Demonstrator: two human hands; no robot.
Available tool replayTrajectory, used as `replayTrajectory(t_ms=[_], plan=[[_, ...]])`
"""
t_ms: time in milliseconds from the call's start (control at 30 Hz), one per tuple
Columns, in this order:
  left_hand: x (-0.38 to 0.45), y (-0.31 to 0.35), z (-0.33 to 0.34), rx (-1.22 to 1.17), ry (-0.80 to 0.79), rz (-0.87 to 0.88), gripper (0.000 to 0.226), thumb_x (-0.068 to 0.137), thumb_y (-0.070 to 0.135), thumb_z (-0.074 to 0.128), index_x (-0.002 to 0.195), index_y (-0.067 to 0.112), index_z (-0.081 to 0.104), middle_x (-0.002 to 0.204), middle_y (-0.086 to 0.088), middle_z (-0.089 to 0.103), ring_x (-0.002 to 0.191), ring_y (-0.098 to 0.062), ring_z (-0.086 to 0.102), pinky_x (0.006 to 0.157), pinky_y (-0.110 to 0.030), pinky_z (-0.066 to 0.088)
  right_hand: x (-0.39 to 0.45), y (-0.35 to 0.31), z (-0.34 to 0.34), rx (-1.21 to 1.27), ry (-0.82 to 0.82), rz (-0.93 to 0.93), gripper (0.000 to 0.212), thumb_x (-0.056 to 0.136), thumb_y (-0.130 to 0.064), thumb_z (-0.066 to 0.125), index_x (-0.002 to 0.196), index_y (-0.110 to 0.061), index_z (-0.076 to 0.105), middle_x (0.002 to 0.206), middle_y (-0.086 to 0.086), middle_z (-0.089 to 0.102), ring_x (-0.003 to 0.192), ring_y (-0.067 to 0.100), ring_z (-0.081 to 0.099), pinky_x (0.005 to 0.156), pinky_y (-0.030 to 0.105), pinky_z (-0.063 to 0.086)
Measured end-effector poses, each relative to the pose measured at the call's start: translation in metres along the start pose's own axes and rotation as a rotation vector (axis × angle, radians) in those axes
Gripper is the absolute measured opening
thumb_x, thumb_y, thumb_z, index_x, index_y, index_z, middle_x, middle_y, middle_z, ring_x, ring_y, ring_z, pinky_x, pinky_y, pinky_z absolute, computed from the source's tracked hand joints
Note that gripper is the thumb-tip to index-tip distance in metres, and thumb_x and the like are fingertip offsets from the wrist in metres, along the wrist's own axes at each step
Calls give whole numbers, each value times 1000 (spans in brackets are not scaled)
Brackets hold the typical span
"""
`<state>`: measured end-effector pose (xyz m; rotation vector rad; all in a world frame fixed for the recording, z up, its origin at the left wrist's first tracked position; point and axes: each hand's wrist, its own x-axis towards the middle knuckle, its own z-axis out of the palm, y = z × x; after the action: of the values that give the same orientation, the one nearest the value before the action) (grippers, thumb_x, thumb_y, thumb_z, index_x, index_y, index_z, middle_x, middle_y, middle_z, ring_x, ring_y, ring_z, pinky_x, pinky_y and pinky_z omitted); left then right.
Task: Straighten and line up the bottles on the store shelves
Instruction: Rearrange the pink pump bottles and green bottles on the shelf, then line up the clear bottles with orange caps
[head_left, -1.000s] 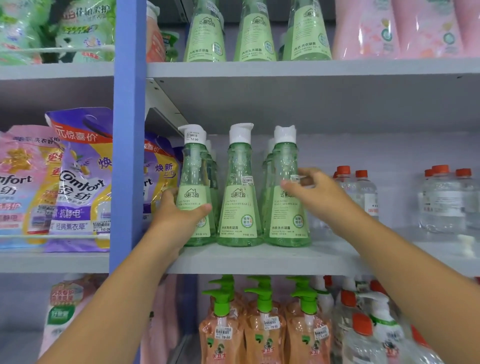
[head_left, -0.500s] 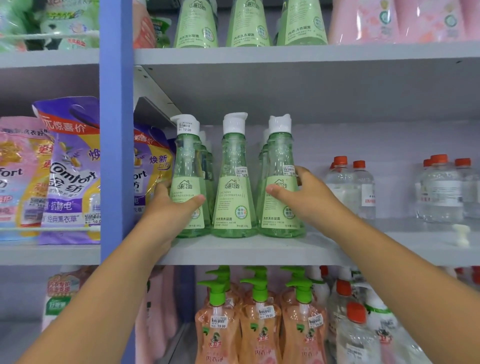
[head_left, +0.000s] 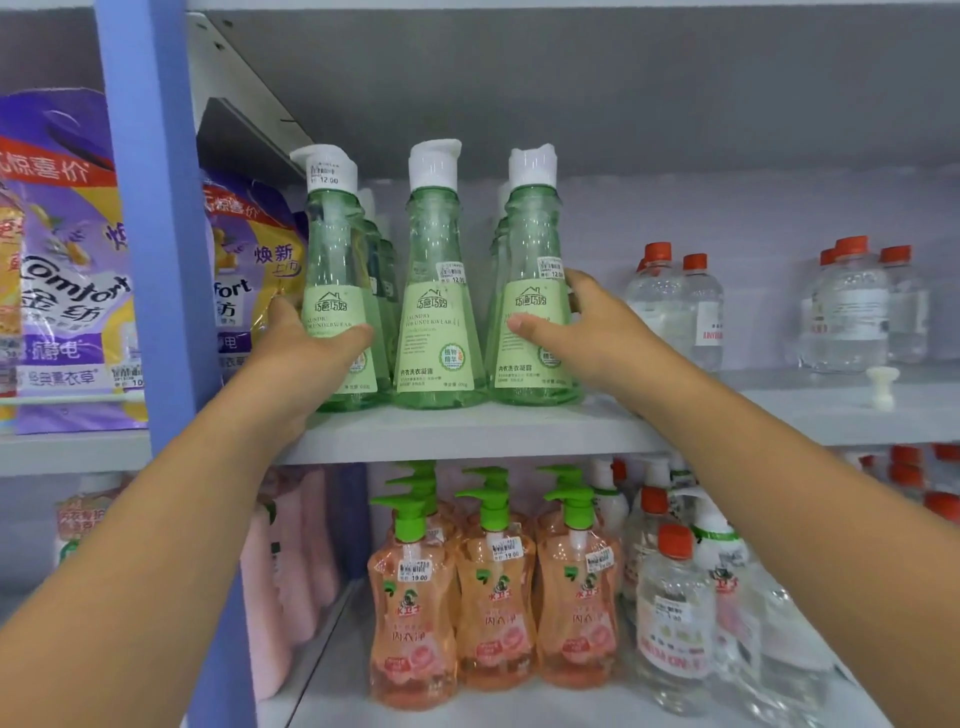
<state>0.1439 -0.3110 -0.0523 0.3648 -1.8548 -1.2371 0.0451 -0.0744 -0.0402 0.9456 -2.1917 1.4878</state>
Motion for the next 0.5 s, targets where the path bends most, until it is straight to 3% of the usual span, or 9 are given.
replayTrajectory(t_ms=[67, 133, 167, 233, 300, 400, 500], plan=[[-6, 2, 3, 63, 24, 30, 64, 92, 32, 71, 146, 22, 37, 116, 1, 62, 81, -10, 59, 60, -25, 42, -2, -3, 2, -21, 9, -3, 60, 92, -42, 72, 144, -32, 45, 105, -22, 60, 95, 3, 65, 80, 28, 55], [-15, 7, 5, 136, 96, 97, 56, 94, 31, 69, 142, 20, 43, 116, 4, 60, 88, -17, 60, 59, -23, 37, -6, -5, 1, -45, 6, -6, 62, 92, -42, 72, 146, -31, 43, 114, -17, 62, 100, 7, 66, 90, 33, 56], [-24, 7, 5, 172, 152, 177, 54, 94, 30, 66, 142, 20, 44, 117, 7, 58, 96, -16, 58, 66, -23, 40, -9, -6, -1, -70, -4, -5, 64, 93, -42, 72, 148, -30, 42, 121, -14, 63, 103, 9, 66, 90, 32, 55], [-51, 6, 6, 154, 269, 386, 54, 93, 29, 63, 143, 22, 45, 128, 14, 53, 113, -9, 54, 92, -26, 44, -18, -7, -8, -151, -10, -9, 68, 94, -40, 71, 152, -25, 39, 137, -8, 59, 111, 10, 61, 85, 24, 50], [-88, -6, 15, 48, 293, 565, 46, 93, 27, 63, 136, 25, 50, 135, 14, 53, 126, -11, 53, 108, -37, 44, -37, -3, -20, -198, 44, -33, 66, 95, -40, 68, 152, -23, 40, 143, -8, 55, 112, 7, 57, 79, 18, 45], [-154, -37, 46, -110, 82, 557, 28, 93, 20, 66, 117, 33, 60, 124, 14, 63, 121, -11, 60, 104, -33, 47, -95, 15, -37, -74, 148, -140, 42, 98, -30, 66, 139, -24, 56, 129, -14, 63, 107, 1, 64, 87, 22, 53], [-198, -73, 85, -233, -115, 463, 21, 89, 24, 63, 105, 37, 66, 112, 8, 69, 107, -19, 67, 94, -36, 53, -166, 50, -54, 7, 309, -210, 19, 99, -10, 62, 113, -21, 70, 109, -10, 72, 105, 11, 69, 88, 24, 55]])
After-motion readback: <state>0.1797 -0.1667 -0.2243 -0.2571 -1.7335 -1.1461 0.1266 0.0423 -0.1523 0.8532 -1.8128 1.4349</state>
